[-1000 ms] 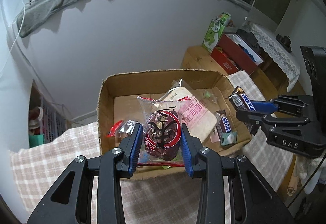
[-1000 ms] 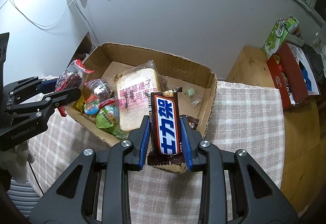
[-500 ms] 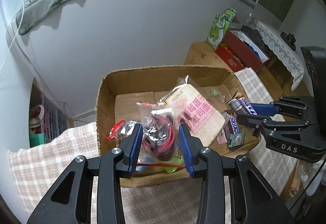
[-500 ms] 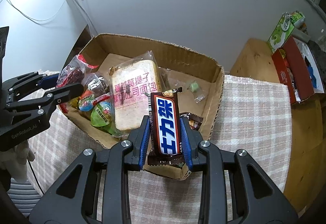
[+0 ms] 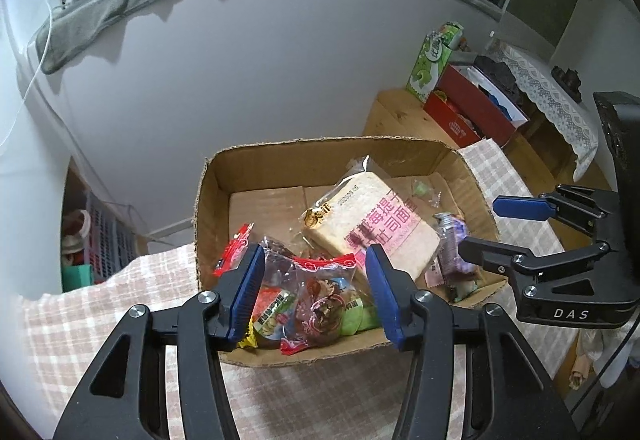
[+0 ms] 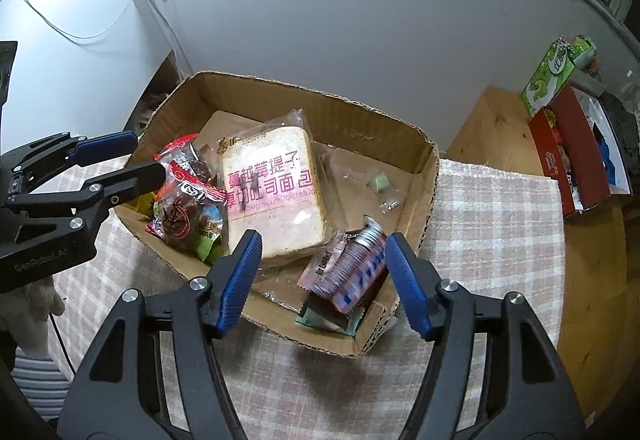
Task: Organize snacks
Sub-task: 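Lower both items into the box and open both tools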
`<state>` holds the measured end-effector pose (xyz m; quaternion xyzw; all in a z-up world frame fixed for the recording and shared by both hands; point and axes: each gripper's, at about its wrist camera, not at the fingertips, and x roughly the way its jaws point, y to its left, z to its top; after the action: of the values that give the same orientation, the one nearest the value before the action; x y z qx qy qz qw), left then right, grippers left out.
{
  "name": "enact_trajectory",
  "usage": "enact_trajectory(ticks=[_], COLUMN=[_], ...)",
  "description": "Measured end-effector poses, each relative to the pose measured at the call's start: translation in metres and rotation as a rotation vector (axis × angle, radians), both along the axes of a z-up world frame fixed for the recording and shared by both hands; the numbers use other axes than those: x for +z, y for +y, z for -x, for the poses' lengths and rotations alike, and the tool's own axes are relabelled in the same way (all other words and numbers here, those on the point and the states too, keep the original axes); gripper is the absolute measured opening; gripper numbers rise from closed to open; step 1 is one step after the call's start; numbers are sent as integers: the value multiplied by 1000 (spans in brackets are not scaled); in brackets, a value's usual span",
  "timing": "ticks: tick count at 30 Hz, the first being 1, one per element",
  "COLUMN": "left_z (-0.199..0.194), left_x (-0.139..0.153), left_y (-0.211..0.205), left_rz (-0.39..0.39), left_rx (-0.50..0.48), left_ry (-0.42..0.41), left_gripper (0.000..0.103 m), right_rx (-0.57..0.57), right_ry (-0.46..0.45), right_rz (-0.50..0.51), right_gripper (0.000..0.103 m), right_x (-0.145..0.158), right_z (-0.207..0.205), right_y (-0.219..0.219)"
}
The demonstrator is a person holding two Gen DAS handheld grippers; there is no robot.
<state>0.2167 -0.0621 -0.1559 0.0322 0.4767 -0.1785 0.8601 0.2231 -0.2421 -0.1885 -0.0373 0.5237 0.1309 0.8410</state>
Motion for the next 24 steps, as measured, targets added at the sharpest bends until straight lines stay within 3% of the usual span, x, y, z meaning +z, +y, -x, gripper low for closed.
enact_trajectory(ticks=[24], left_z=[33], left_x=[32], left_y=[8], left_rz=[12], left_rx=[44], left_ry=[-59], left_gripper=[51], right_rx=[5], right_ry=[-58], right_rz=[-9], right_gripper=[68], right_x=[31], right_z=[31], right_y=[2])
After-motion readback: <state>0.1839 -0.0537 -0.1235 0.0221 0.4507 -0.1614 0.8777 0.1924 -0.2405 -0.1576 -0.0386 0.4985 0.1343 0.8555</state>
